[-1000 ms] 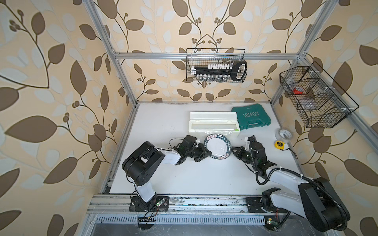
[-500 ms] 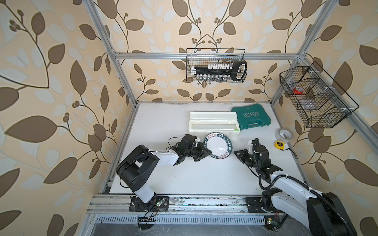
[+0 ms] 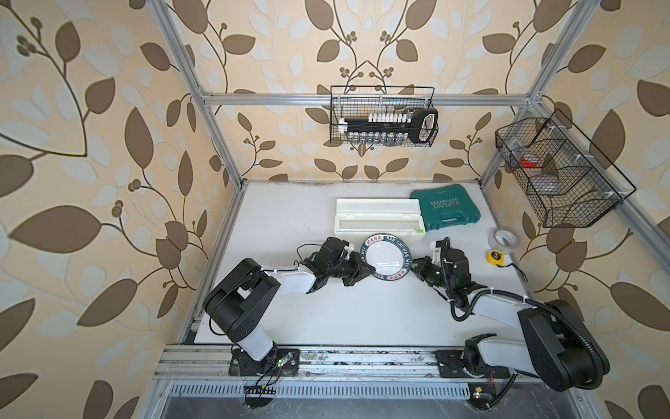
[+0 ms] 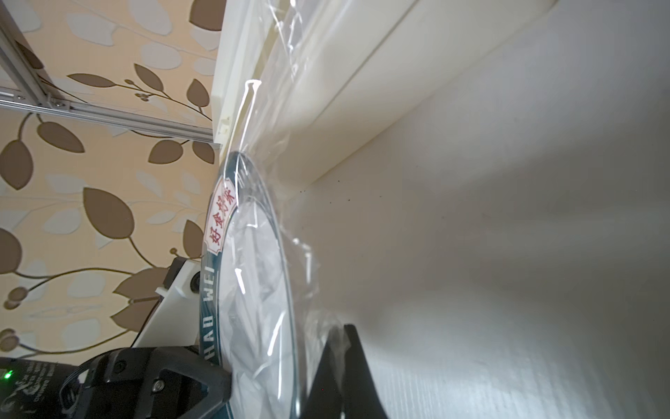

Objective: Wrap the plate with plastic wrap
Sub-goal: Pick up the plate at the center of the board.

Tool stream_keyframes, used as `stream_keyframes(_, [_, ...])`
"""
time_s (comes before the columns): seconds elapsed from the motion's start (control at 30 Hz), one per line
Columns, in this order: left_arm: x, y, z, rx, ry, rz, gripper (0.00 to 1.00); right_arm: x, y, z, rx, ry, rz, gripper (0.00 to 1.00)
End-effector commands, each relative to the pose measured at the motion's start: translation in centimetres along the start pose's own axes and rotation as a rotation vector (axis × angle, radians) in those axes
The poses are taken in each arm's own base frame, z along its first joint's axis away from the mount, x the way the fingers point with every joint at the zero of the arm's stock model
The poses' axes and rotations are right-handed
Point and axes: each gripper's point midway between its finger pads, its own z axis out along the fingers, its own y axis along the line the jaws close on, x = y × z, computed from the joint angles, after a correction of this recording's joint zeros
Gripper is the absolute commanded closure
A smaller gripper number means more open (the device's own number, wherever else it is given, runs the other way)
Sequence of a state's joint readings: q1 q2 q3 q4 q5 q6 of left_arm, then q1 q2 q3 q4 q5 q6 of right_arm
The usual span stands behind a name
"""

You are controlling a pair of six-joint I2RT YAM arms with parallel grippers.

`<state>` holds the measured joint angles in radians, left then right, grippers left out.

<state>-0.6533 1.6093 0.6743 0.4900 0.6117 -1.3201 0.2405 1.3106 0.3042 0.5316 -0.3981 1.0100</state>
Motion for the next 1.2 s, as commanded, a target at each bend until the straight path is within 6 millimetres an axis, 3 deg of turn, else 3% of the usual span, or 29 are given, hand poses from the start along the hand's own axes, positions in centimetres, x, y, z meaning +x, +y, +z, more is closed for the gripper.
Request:
stream_keyframes(0.0, [2.8, -5.1, -0.3, 0.151, 0.135, 0.121, 1.0, -0.6, 4.1, 0.2, -0.165, 0.005, -0.013, 0.86])
stream_keyframes(0.1, [2.8, -5.2, -0.1, 0.162, 0.138, 0.117, 1.0, 0.3, 4.3, 0.4, -0.185, 0.049, -0.012, 0.67])
stream_keyframes(0.2, [2.7, -5.1, 0.0, 0.167, 0.14, 0.109, 1.0, 1.4, 3.9, 0.6, -0.187, 0.103, -0.004, 0.56])
stream_keyframes(0.37, [1.9, -4.9, -0.1, 0.184, 0.114, 0.074, 1.0, 3.9, 1.2, 0.6, -0.093, 0.215, -0.005, 0.48])
stream_keyframes(0.6, [0.5, -4.5, -0.5, 0.193, 0.07, 0.022, 1.0, 7.3, -3.5, -1.0, 0.104, 0.324, -0.039, 0.4])
stream_keyframes(0.77, [-0.5, -4.3, -0.6, 0.197, 0.05, 0.007, 1.0, 8.4, -6.1, -2.9, 0.246, 0.347, -0.038, 0.37])
stream_keyframes(0.87, [-0.9, -3.9, -0.6, 0.188, 0.044, 0.004, 1.0, 8.4, -6.6, -4.3, 0.316, 0.351, -0.065, 0.36])
stream_keyframes(0.97, [-1.3, -3.3, -0.7, 0.175, 0.044, 0.006, 1.0, 7.9, -5.3, -5.6, 0.313, 0.336, -0.097, 0.31])
stream_keyframes(1.07, [-1.3, -3.0, -0.6, 0.158, 0.044, 0.018, 1.0, 7.2, -1.5, -6.4, 0.207, 0.326, -0.117, 0.22])
stream_keyframes(1.17, [-1.3, -3.1, -0.5, 0.161, 0.047, 0.025, 1.0, 7.2, 1.1, -7.0, 0.15, 0.375, -0.109, 0.21])
